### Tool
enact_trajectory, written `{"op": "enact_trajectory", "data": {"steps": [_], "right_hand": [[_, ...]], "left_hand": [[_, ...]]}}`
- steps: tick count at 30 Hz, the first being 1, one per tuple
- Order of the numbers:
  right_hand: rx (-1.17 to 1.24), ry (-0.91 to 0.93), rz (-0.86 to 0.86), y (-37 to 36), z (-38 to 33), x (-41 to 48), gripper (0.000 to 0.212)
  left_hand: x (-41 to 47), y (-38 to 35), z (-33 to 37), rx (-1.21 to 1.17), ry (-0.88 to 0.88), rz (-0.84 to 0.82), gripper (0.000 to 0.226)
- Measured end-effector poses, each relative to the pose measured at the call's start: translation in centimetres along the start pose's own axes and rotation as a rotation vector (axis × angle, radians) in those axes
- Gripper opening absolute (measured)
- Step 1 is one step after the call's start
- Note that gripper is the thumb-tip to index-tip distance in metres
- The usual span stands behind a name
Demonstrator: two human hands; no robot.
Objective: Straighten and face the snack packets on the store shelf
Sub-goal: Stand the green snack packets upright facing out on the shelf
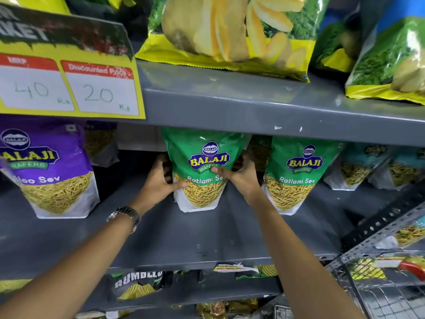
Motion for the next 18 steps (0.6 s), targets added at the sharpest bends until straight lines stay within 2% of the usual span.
{"op": "enact_trajectory", "data": {"steps": [4,9,13,15,18], "right_hand": [[-0.047,0.003,0.034,-0.2,0.5,-0.4,0.069],[-0.037,-0.015,-0.043,-0.8,0.6,-0.3,0.068],[0.023,-0.011,-0.068,-0.7,0.3,-0.9,0.042],[0.06,-0.013,-0.055,-0.6,0.5,-1.2,0.042],[0.092,-0.041,-0.013,-0.6,1.1,-1.4,0.053]], "left_hand": [[-1.2,-0.8,-0.3,-0.088,0.027,-0.015,0.074],[-1.7,-1.0,0.1,-0.103,0.0,0.098,0.052],[-2.2,-1.1,-0.2,-0.152,-0.037,0.117,0.048],[-2.1,-1.1,-0.4,-0.169,-0.04,0.095,0.047],[-1.7,-1.3,-0.5,-0.177,-0.045,0.05,0.046]]}}
Point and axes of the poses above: each hand's wrist, its own x-axis towards the middle knuckle, its own y-axis out of the back of the hand, z = x × y, the point moved 8 cm from there along x, towards the middle knuckle, and after that the axes turned 11 degrees about z, right-handed, at the moved point
